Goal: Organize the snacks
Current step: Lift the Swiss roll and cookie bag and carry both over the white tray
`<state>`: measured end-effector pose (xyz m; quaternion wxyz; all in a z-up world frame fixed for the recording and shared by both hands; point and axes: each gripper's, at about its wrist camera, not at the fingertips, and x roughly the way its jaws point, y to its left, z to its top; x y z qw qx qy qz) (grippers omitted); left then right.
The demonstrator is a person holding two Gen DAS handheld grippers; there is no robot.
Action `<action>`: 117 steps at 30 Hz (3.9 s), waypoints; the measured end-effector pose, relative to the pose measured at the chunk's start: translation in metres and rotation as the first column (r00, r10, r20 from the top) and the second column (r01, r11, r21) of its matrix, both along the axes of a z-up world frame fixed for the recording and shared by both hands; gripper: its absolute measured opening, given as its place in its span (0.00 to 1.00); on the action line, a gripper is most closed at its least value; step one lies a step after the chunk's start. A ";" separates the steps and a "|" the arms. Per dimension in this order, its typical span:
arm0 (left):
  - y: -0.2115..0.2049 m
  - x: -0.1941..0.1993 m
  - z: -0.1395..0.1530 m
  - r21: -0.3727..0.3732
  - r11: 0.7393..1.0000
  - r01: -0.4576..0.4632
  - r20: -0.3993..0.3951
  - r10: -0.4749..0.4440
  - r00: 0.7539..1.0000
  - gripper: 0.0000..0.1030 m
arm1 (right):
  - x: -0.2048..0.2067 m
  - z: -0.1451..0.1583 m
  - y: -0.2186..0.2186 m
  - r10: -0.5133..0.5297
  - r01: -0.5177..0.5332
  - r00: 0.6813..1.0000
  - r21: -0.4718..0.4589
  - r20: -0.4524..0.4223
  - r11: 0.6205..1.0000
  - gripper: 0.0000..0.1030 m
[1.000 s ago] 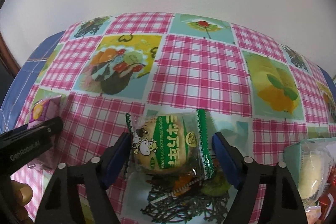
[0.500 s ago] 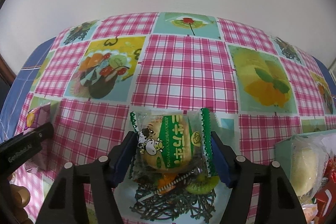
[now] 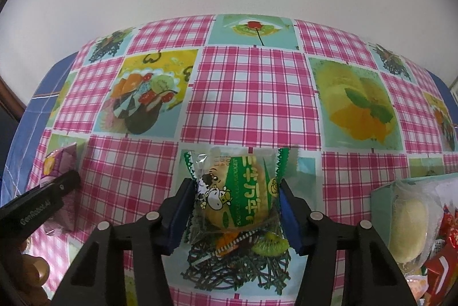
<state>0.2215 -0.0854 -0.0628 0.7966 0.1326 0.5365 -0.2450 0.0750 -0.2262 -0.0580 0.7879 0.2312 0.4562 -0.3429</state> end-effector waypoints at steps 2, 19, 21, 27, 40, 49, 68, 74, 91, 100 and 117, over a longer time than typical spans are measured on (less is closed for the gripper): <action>-0.001 -0.002 0.003 -0.004 1.000 0.004 0.000 -0.004 1.000 0.38 | -0.002 0.002 -0.001 -0.004 0.004 1.000 0.004 0.002 1.000 0.58; -0.014 -0.043 0.036 0.027 0.995 0.097 0.016 -0.097 0.995 0.38 | -0.037 0.029 0.005 -0.037 0.036 0.999 0.055 0.016 0.998 0.58; -0.015 -0.049 0.042 0.027 0.994 0.107 0.024 -0.107 0.994 0.38 | -0.045 0.037 0.008 -0.045 0.043 0.999 0.056 0.024 0.997 0.58; -0.015 -0.068 0.062 -0.001 0.994 0.111 0.020 -0.111 0.994 0.38 | -0.064 0.062 0.015 -0.052 0.050 0.998 0.031 0.041 0.998 0.58; -0.004 -0.123 0.086 -0.037 0.992 0.124 0.044 -0.123 0.991 0.39 | -0.102 0.088 0.038 -0.041 0.041 0.997 0.005 0.061 0.999 0.58; 0.010 -0.150 0.098 -0.052 0.992 0.114 0.078 -0.110 0.991 0.38 | -0.133 0.100 0.056 -0.038 0.039 0.996 -0.011 0.084 0.999 0.58; -0.054 -0.252 0.092 -0.012 0.949 0.315 0.090 -0.313 0.946 0.38 | -0.241 0.096 -0.003 -0.244 0.241 0.963 0.042 0.112 0.970 0.58; -0.076 -0.298 0.091 0.028 0.903 0.428 0.127 -0.428 0.895 0.39 | -0.281 0.094 -0.027 -0.338 0.336 0.936 0.032 0.097 0.941 0.58; -0.124 -0.357 0.077 0.023 0.800 0.600 0.171 -0.595 0.786 0.39 | -0.331 0.079 -0.064 -0.407 0.406 0.906 0.034 0.116 0.913 0.58; -0.131 -0.355 0.063 0.038 0.803 0.595 0.157 -0.592 0.790 0.39 | -0.327 0.075 -0.069 -0.398 0.398 0.912 0.023 0.097 0.917 0.58; -0.142 -0.366 0.056 0.024 0.774 0.633 0.151 -0.628 0.763 0.39 | -0.319 0.068 -0.072 -0.394 0.391 0.916 0.047 0.081 0.919 0.59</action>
